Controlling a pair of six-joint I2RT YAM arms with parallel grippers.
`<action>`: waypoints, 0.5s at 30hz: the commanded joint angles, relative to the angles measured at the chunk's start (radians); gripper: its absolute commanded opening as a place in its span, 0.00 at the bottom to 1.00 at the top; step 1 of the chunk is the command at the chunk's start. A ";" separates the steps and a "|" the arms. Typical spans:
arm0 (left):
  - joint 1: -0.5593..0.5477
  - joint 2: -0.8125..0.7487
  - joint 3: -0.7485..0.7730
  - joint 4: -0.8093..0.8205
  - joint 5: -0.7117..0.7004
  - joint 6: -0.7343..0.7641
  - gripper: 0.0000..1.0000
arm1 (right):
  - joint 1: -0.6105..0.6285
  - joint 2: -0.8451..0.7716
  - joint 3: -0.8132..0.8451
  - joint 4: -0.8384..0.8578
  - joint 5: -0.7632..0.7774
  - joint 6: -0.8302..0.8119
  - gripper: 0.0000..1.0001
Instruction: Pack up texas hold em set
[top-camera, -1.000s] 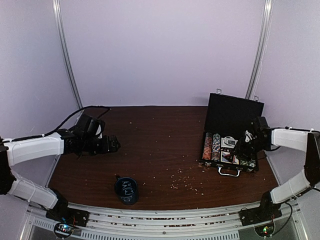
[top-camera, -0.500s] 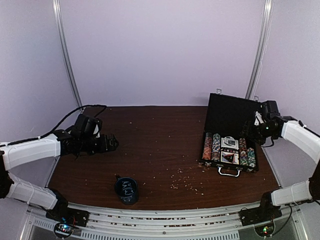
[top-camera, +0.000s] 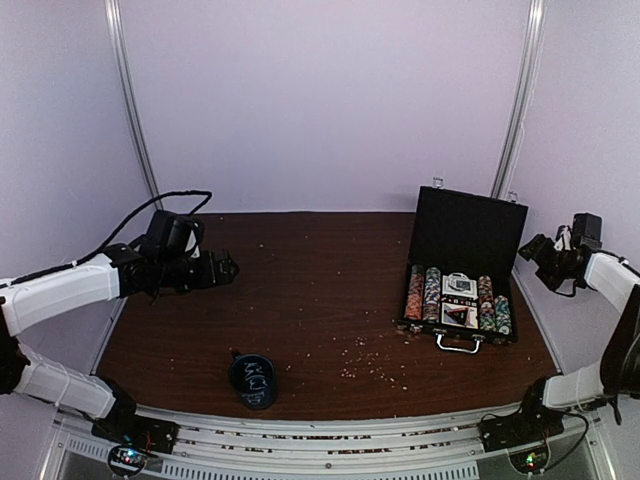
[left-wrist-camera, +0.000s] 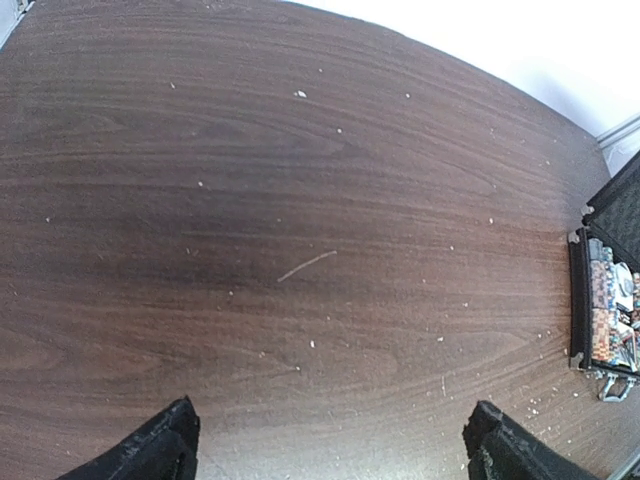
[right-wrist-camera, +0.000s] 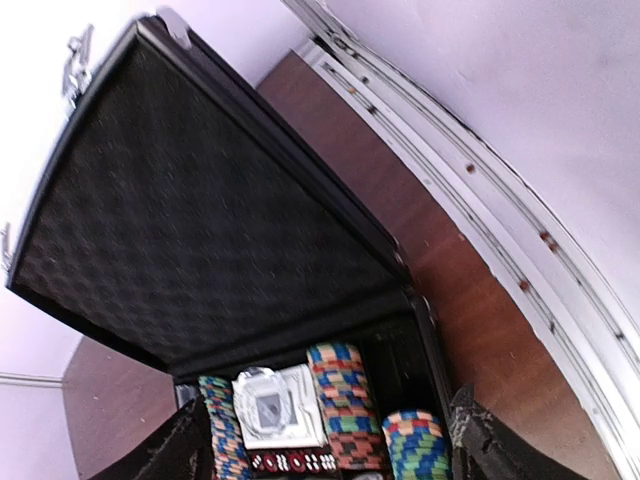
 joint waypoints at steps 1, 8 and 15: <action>0.029 0.042 0.082 -0.020 0.017 0.034 0.95 | -0.038 0.065 0.058 0.197 -0.138 0.038 0.82; 0.067 0.072 0.124 0.025 0.062 0.030 0.95 | -0.059 0.224 0.226 0.317 -0.271 0.032 0.87; 0.100 0.102 0.139 0.050 0.088 0.030 0.95 | -0.060 0.418 0.397 0.355 -0.293 0.027 0.88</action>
